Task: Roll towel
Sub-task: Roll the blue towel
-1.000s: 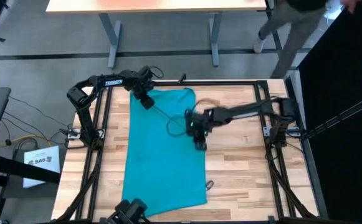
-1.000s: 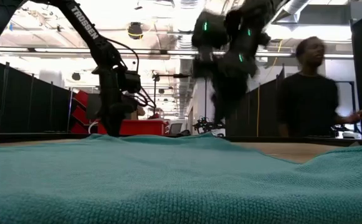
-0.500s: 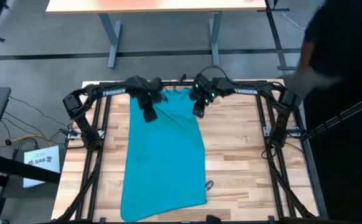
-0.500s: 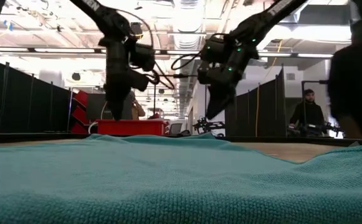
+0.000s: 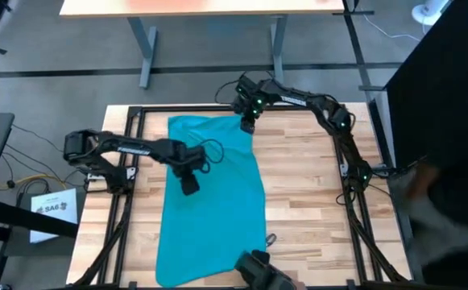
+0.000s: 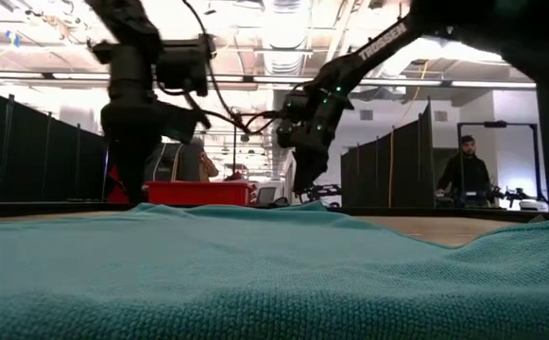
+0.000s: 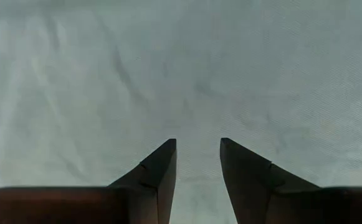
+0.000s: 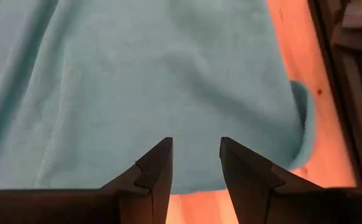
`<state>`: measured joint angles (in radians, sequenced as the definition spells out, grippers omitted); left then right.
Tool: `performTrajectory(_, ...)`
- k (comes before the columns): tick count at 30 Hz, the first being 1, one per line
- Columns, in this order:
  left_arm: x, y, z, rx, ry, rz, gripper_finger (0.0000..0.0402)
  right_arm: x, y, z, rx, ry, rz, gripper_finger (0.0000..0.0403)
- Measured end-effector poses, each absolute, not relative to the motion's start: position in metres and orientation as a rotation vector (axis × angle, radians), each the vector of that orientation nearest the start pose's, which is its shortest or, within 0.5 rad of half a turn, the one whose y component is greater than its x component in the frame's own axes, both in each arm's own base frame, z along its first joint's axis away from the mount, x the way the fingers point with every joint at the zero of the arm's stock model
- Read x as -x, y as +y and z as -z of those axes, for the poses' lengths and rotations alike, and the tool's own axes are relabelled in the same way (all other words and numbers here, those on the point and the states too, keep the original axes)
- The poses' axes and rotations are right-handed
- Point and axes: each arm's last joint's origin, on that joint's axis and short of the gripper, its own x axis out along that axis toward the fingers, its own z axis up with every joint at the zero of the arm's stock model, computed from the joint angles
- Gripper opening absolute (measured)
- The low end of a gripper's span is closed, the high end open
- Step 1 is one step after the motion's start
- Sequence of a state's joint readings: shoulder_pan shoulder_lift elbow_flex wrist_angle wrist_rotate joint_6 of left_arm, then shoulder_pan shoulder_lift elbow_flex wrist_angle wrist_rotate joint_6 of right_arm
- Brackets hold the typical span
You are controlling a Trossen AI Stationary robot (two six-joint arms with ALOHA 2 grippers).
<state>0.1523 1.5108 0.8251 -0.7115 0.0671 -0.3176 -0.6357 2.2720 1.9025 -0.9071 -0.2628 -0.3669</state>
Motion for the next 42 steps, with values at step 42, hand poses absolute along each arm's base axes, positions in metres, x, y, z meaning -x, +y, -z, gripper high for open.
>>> performTrajectory(42,-0.219,-0.060,-0.137,0.429,1.303,-0.284,0.0108,-0.334,-0.326,-0.144,-0.433,1.324,0.122,0.0122)
